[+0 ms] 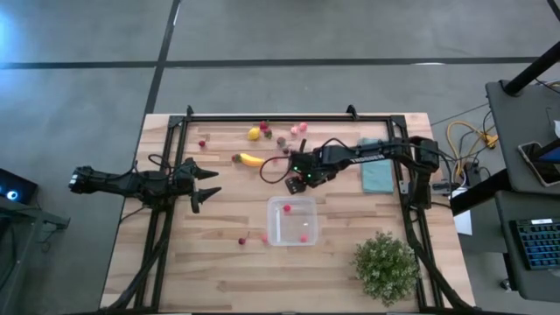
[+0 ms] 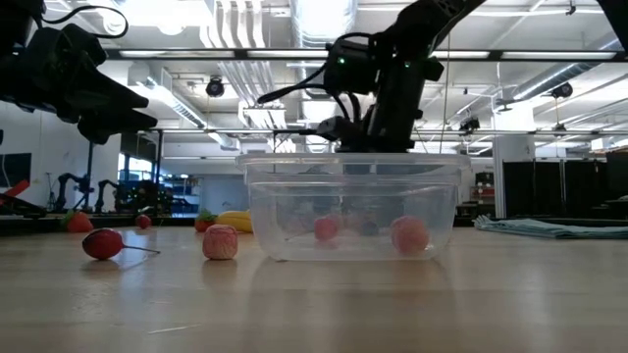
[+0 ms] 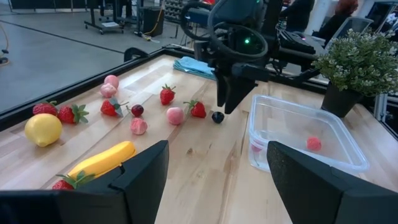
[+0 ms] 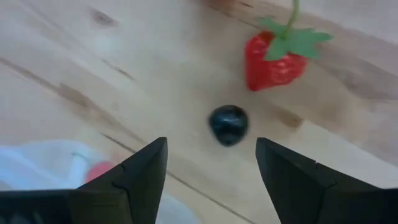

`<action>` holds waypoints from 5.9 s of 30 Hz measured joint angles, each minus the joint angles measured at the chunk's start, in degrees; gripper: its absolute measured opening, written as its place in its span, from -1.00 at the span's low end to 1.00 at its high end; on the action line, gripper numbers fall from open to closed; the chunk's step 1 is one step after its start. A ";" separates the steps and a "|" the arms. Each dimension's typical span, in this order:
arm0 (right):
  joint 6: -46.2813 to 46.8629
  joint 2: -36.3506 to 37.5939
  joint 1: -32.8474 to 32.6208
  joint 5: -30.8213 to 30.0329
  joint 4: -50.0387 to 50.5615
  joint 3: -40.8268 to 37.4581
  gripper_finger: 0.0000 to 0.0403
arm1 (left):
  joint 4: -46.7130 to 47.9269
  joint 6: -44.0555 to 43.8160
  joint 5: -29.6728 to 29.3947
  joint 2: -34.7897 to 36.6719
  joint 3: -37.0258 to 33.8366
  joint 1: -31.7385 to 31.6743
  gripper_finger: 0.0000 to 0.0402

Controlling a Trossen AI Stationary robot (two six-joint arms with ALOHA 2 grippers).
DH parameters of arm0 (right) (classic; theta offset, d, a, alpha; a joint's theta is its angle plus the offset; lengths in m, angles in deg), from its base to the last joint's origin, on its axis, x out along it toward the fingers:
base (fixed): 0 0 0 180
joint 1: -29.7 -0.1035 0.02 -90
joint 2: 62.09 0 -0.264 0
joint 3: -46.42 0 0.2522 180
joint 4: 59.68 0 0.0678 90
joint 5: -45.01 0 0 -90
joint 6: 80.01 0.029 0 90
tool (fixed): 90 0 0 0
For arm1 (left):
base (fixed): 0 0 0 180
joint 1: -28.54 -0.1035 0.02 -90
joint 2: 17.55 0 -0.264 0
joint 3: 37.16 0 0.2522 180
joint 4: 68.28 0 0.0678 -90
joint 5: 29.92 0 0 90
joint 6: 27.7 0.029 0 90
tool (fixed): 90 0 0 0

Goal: Pick and placing Produce into tupperware
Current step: Put the black cherry into the transparent bin, then put the red strawberry into the transparent bin

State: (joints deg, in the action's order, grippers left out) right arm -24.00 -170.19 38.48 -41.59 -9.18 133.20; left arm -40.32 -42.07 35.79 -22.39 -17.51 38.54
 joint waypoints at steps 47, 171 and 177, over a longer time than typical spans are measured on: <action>18.47 0.00 -0.25 -6.05 -0.99 -0.22 0.13 | 0.15 -0.22 -1.53 1.88 0.00 0.00 0.29; -9.58 -10.29 1.84 -8.05 13.81 13.11 0.32 | -0.01 -0.20 -1.51 1.52 0.01 0.00 0.29; -9.73 -12.08 3.00 -8.56 13.46 13.11 0.29 | 0.02 -0.20 -1.51 1.51 0.02 0.00 0.29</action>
State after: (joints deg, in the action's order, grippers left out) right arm -33.73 -182.27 41.48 -50.15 4.27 146.31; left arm -40.30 -42.27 34.28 -20.88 -17.49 38.54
